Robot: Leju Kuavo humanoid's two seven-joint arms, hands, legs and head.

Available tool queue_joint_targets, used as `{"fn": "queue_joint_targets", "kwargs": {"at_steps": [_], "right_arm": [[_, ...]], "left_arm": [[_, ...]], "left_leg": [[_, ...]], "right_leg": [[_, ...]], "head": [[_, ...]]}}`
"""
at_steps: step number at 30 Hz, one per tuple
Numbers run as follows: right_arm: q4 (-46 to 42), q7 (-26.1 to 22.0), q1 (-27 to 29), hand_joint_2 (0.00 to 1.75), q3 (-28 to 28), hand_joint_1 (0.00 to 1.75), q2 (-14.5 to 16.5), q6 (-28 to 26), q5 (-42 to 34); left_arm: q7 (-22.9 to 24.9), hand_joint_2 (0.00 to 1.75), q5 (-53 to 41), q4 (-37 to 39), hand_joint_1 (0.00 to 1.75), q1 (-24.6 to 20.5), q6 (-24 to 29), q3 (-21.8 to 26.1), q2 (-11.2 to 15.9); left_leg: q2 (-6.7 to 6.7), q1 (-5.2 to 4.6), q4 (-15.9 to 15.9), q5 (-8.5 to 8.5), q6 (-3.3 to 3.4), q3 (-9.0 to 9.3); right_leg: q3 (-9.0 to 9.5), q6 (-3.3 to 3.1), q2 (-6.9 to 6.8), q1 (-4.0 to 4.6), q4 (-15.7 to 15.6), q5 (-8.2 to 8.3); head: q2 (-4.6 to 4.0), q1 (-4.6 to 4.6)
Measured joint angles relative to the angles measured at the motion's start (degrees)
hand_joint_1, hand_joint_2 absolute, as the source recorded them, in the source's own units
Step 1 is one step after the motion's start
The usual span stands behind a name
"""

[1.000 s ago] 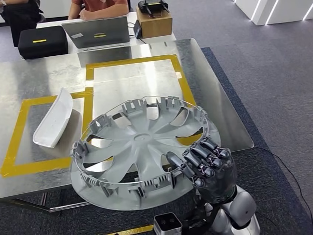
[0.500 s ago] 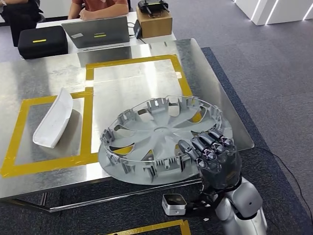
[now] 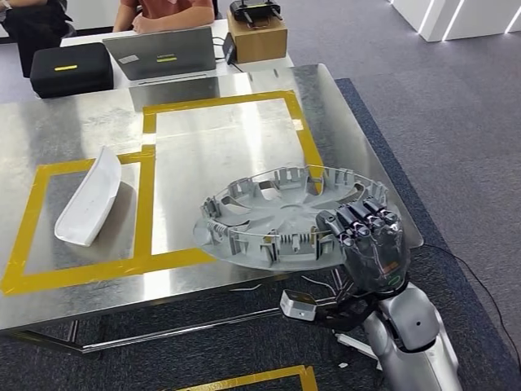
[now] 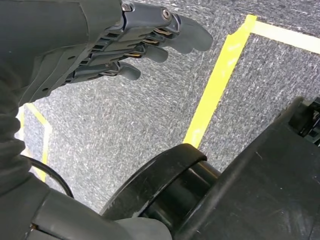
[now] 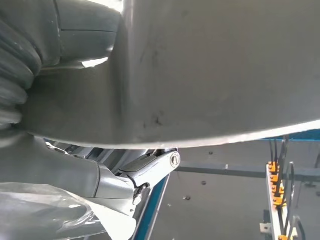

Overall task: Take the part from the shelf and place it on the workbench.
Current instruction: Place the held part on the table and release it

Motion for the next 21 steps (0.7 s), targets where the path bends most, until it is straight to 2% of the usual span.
{"fn": "queue_joint_targets", "kwargs": {"at_steps": [9, 15, 21], "right_arm": [[5.87, 6.66, -3.68, 1.75, 1.09, 1.75, -4.12, 0.00, 0.00], [12.10, 18.93, -9.18, 1.75, 7.89, 1.75, -9.61, 0.00, -0.03], [15.23, 20.62, -11.81, 1.75, 12.29, 1.75, -12.59, -0.02, 0.00]], "left_arm": [[0.03, 1.75, -0.10, 0.05, 0.00, 0.09, -0.10, 0.34, 0.15], [0.22, 1.75, -0.61, 0.07, 0.00, -0.02, -0.19, 0.33, 0.12], [0.35, 1.75, -0.75, 0.07, 0.00, -0.04, -0.20, 0.33, 0.12]], "left_leg": [[0.00, -0.03, 0.03, 0.00, 0.00, -0.01], [0.01, -0.03, 0.07, 0.02, 0.03, -0.02], [0.01, -0.03, 0.08, 0.03, 0.04, -0.02]], "right_leg": [[0.01, 0.03, 0.02, -0.02, 0.00, 0.03], [0.00, 0.06, 0.02, -0.03, 0.00, 0.07], [-0.01, 0.07, 0.03, -0.03, 0.00, 0.07]], "head": [[0.00, 0.00], [0.00, 0.00], [0.00, 0.00]]}}
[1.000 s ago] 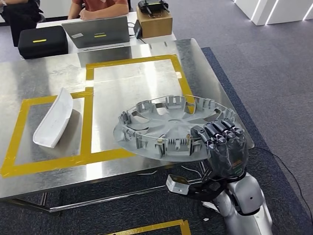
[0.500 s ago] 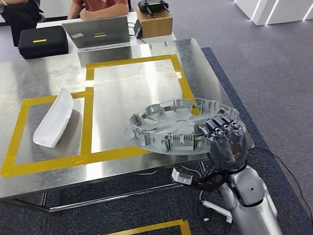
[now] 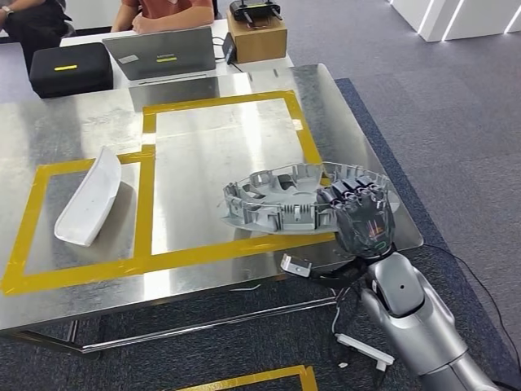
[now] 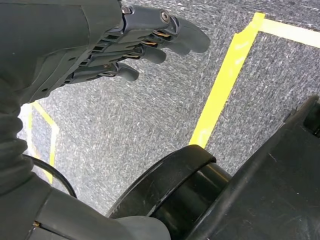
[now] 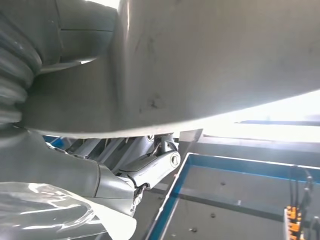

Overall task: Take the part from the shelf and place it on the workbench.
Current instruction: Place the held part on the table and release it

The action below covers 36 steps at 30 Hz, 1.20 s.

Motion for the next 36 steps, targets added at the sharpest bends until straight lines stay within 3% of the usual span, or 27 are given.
{"fn": "queue_joint_targets", "kwargs": {"at_steps": [3, 5, 7, 11, 14, 22, 36], "right_arm": [[0.80, 0.44, -0.74, 1.75, 0.91, 1.75, -0.55, 0.00, 0.00], [1.49, 3.50, -1.66, 1.75, 2.20, 1.75, -1.16, 0.00, 0.00], [2.93, 11.40, -4.13, 1.75, 6.08, 1.75, -2.62, 0.00, -0.02], [7.62, 29.95, -11.91, 1.75, 19.69, 1.75, -5.87, 0.00, -0.01], [10.81, 37.79, -16.29, 1.75, 29.40, 1.75, -7.33, 0.00, 0.01], [15.26, 39.74, -20.87, 1.75, 38.52, 1.75, -7.84, 0.00, 0.04], [19.83, 39.56, -24.72, 1.75, 44.66, 1.75, -5.93, -0.02, 0.04]], "left_arm": [[0.00, 1.75, -0.01, 0.00, 0.00, 0.00, 0.00, 0.00, 0.00], [0.02, 1.75, -0.05, 0.00, 0.00, -0.01, 0.00, 0.00, 0.00], [0.11, 1.75, -0.19, 0.00, 0.00, -0.05, -0.01, 0.00, -0.01], [0.31, 1.75, -0.55, 0.00, 0.00, -0.17, -0.02, 0.00, -0.06], [0.44, 1.75, -0.65, 0.01, 0.00, -0.16, -0.03, 0.00, -0.07], [0.52, 1.75, -1.39, 0.02, 0.00, -0.17, -0.11, -0.01, -0.07], [0.54, 1.75, -2.64, 0.02, 0.00, -0.31, -0.67, -0.11, -0.04]], "left_leg": [[0.00, 0.00, 0.00, 0.00, 0.00, 0.00], [0.00, 0.00, -0.01, 0.00, 0.00, -0.03], [0.04, 0.00, -0.02, 0.01, 0.00, -0.05], [0.11, 0.00, 0.00, 0.06, 0.02, -0.02], [0.11, 0.00, 0.07, 0.09, 0.05, -0.03], [0.11, 0.00, 0.09, 0.08, 0.05, -0.06], [0.11, 0.00, 0.11, 0.09, 0.05, -0.07]], "right_leg": [[0.00, 0.00, 0.00, 0.00, 0.00, 0.00], [0.00, 0.00, 0.01, 0.00, 0.00, 0.00], [-0.01, 0.01, 0.07, 0.00, 0.00, 0.03], [-0.02, 0.05, 0.15, 0.00, 0.00, 0.11], [-0.02, 0.04, 0.12, 0.00, 0.00, 0.15], [-0.02, 0.03, 0.12, 0.01, 0.01, 0.14], [-0.02, 0.05, 0.11, 0.01, 0.01, 0.17]], "head": [[0.00, 0.00], [0.00, 0.00], [0.00, 0.00], [0.00, 0.01], [0.00, 0.00], [0.00, 0.01], [0.00, 0.00]]}}
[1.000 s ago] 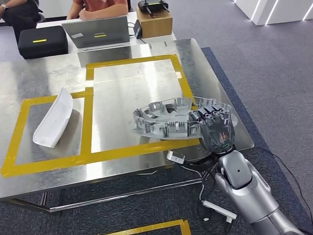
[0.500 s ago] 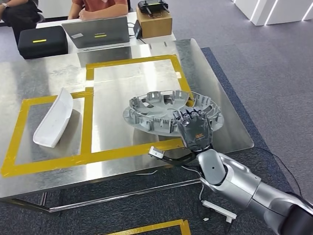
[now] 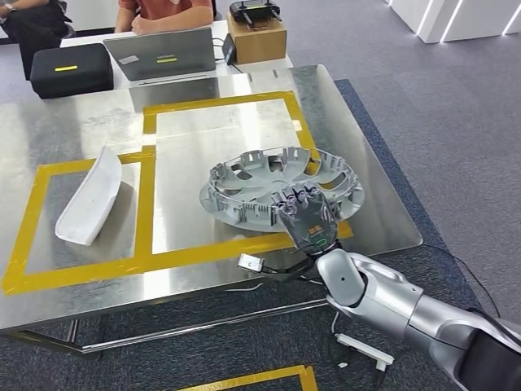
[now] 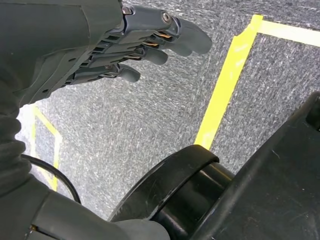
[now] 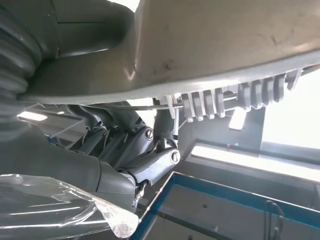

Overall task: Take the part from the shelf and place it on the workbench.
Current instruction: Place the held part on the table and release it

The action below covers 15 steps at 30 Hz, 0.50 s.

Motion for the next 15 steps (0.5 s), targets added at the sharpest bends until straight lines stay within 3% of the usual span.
{"fn": "queue_joint_targets", "kwargs": {"at_steps": [15], "right_arm": [[0.87, 0.23, -4.32, 1.75, 4.40, 1.75, 1.22, 0.00, -0.10]], "left_arm": [[0.01, 1.75, -1.15, 0.00, 0.00, -0.11, -0.19, -0.32, 0.00]], "left_leg": [[0.00, 0.00, 0.00, 0.00, 0.00, -0.02]], "right_leg": [[-0.01, 0.00, -0.01, 0.00, 0.00, 0.00]], "head": [[0.00, 0.01]]}}
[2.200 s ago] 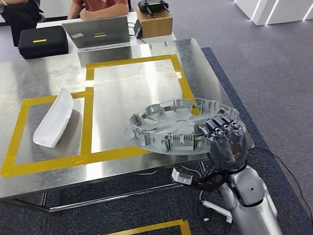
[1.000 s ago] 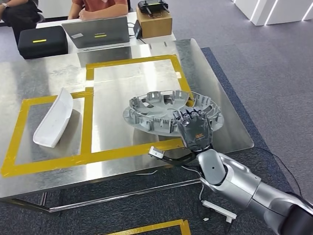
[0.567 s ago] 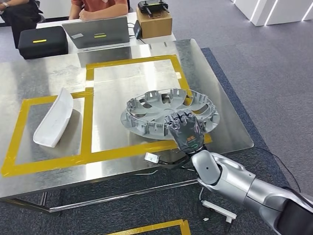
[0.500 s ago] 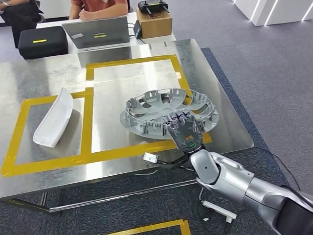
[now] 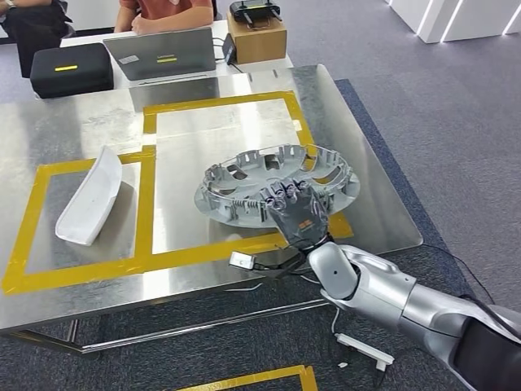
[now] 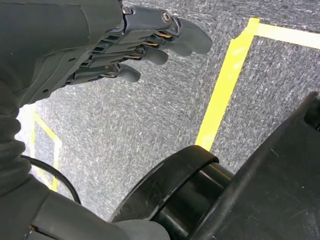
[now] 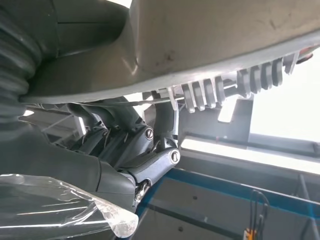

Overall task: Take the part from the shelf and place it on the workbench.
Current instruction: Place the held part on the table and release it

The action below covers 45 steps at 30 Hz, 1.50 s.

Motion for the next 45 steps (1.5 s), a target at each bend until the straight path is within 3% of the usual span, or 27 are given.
{"fn": "queue_joint_targets", "kwargs": {"at_steps": [10, 22, 34, 45], "right_arm": [[-0.49, -0.02, -5.68, 1.75, 5.65, 1.75, 1.16, 0.00, -0.09], [-0.56, -0.21, -8.47, 1.75, 9.53, 1.75, 1.31, 0.00, -0.11], [3.52, -0.22, -6.89, 1.75, 10.49, 1.75, 1.31, 0.00, -0.27], [6.45, 0.04, -4.06, 1.75, 6.92, 1.75, 1.04, 0.00, -0.26]], "left_arm": [[-0.61, 1.75, -1.72, 0.00, 0.00, -0.48, -0.55, -1.26, 0.00], [-1.09, 1.75, -2.27, 0.00, 0.00, -0.62, -0.56, -1.92, 0.00], [-1.64, 1.75, -1.99, 0.00, 0.00, -0.51, 0.08, -2.02, 0.04], [-1.62, 1.75, -2.09, 0.19, 0.00, -0.29, 0.11, -1.94, 0.08]], "left_leg": [[0.00, 0.00, 0.00, 0.00, 0.00, -0.01], [0.00, 0.00, 0.02, 0.00, 0.00, -0.02], [0.00, 0.00, 0.02, 0.00, 0.00, -0.02], [0.00, 0.00, 0.03, 0.00, 0.00, -0.02]], "right_leg": [[-0.02, 0.00, 0.00, 0.01, 0.01, 0.00], [-0.02, 0.00, 0.00, 0.00, 0.00, 0.00], [-0.03, 0.00, 0.00, 0.00, 0.00, 0.00], [-0.04, 0.00, 0.00, 0.00, 0.00, 0.00]], "head": [[0.00, 0.00], [0.00, 0.00], [0.00, 0.01], [0.00, 0.00]]}}
